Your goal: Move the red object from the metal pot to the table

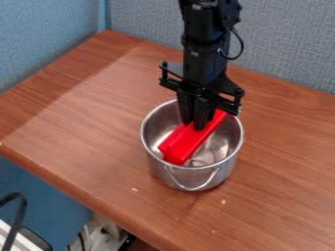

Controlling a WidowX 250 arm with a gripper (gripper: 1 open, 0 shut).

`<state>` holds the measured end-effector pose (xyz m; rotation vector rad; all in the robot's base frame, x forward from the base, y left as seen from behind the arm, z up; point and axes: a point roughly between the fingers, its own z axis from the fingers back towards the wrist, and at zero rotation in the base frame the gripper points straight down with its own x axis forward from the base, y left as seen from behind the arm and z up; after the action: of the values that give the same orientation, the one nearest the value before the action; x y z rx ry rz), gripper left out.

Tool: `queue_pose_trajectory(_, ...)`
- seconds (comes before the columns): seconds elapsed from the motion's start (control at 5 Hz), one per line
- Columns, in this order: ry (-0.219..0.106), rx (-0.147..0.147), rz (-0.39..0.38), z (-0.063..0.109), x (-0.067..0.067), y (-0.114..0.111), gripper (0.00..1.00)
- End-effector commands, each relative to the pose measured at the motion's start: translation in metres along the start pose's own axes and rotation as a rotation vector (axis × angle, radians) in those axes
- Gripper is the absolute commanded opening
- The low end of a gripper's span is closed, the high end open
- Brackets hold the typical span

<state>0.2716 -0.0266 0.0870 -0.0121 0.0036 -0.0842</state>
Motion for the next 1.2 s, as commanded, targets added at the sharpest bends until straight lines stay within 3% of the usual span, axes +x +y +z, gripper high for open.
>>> queue_pose_trajectory(0.0,-0.057,0.01,-0.009,0.014,0.008,-0.002,0.0)
queue_pose_trajectory(1.0,-0.03,0.035,0.005,0.004,0.007,0.001,0.0)
